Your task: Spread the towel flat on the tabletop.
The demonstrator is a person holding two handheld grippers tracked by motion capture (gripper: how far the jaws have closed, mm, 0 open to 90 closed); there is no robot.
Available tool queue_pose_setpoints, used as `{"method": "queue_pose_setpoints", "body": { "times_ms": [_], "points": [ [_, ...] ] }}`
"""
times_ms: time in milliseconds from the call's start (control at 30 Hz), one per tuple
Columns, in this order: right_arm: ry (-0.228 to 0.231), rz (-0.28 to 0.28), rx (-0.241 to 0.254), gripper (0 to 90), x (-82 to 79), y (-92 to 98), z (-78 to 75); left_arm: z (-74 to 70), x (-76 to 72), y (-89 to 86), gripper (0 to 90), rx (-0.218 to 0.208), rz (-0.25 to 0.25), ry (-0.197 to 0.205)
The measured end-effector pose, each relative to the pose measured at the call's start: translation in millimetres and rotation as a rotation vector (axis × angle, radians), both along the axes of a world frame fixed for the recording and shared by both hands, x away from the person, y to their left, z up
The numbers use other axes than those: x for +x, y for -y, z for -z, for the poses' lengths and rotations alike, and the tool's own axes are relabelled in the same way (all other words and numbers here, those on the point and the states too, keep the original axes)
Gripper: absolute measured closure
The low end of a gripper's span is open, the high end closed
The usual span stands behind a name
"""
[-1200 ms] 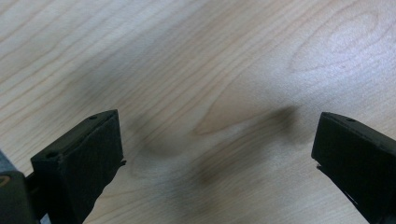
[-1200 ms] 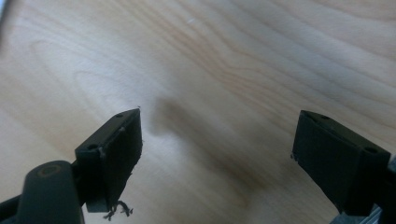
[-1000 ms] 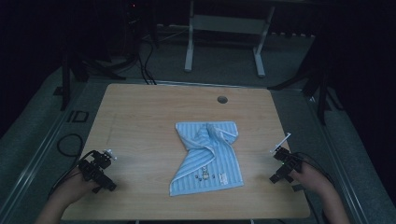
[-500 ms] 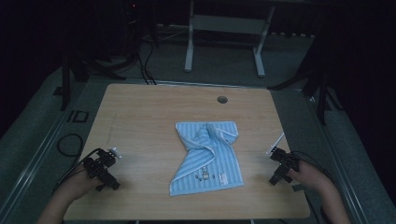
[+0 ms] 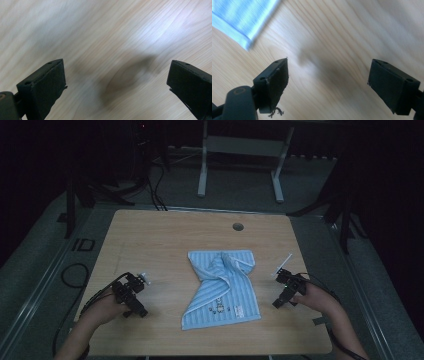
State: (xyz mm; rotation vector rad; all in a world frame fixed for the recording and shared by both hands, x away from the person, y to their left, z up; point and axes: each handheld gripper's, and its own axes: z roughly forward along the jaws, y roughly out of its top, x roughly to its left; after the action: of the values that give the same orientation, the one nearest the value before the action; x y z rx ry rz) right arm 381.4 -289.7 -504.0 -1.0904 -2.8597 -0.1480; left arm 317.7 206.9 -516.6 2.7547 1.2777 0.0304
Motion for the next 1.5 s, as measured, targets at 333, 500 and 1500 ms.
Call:
{"method": "queue_pose_setpoints", "body": {
  "times_ms": [333,500,1500],
  "points": [
    [0.027,-0.105,-0.028,18.0,7.2,-40.9,3.0,-0.4,7.8,48.5,1.8,0.002,0.104,-0.005],
    [0.051,-0.162,-0.041,28.2,12.2,-55.4,2.3,-1.2,11.4,76.4,4.1,0.008,0.177,0.003],
    [0.154,-0.165,0.042,60.5,54.2,-114.4,-6.7,-3.5,32.2,228.1,31.9,0.027,0.462,0.145]
  ]
}}
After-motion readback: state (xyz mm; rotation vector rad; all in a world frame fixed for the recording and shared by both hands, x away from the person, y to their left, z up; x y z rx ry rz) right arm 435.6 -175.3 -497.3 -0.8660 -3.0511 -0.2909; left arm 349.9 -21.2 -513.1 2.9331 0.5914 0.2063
